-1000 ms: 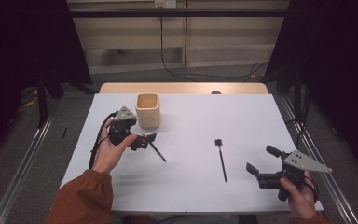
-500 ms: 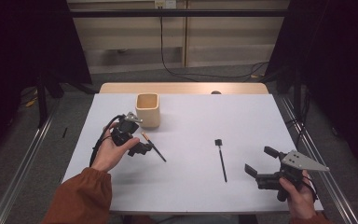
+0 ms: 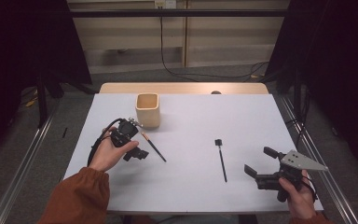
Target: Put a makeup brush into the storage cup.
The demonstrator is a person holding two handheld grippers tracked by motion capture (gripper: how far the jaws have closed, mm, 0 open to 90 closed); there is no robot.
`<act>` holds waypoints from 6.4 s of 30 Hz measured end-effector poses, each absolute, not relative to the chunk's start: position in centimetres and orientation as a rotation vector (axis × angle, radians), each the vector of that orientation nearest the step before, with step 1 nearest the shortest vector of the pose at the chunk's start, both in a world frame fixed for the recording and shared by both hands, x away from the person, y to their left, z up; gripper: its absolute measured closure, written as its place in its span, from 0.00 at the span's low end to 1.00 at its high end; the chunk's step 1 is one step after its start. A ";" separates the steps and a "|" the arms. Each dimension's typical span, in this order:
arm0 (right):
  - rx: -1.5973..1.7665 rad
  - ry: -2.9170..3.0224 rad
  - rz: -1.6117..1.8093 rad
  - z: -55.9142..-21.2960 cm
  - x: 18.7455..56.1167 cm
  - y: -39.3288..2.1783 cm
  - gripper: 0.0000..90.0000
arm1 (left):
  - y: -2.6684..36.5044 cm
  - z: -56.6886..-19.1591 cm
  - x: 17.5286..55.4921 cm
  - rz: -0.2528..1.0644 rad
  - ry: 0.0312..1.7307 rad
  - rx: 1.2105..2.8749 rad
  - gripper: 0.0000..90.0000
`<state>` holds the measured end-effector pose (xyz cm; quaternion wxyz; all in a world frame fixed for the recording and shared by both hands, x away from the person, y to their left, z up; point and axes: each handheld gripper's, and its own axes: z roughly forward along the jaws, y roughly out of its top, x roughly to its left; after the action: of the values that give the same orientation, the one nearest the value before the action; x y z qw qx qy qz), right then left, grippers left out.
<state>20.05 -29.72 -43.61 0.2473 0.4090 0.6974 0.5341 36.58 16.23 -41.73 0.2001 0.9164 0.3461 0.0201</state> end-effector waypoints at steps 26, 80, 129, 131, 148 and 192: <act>1.111 1.902 1.457 -43.6 20.0 -29.7 0.00 | 15.9 -40.9 37.8 -0.096 0.590 2.632 0.05; 1.112 1.908 1.457 -43.6 20.0 -29.7 0.00 | 11.3 -43.3 43.4 0.021 0.069 2.913 0.47; 1.111 1.917 1.456 -43.7 20.0 -29.7 0.00 | 9.9 -44.5 44.0 -0.130 0.310 2.972 0.93; 1.118 1.913 1.453 -43.7 20.0 -29.7 0.00 | 9.9 -44.5 44.0 -0.144 0.319 2.962 0.93; 1.119 1.916 1.447 -43.7 20.0 -29.7 0.00 | 12.9 -41.1 43.5 -0.166 0.503 2.606 0.93; 1.117 1.917 1.452 -43.7 20.0 -29.7 0.00 | 15.5 -40.6 38.9 0.101 0.605 1.948 0.93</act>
<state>19.97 -29.66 -43.69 0.2426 0.4087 0.7015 0.5311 38.85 15.46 -40.58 0.5225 0.8133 0.2524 0.0424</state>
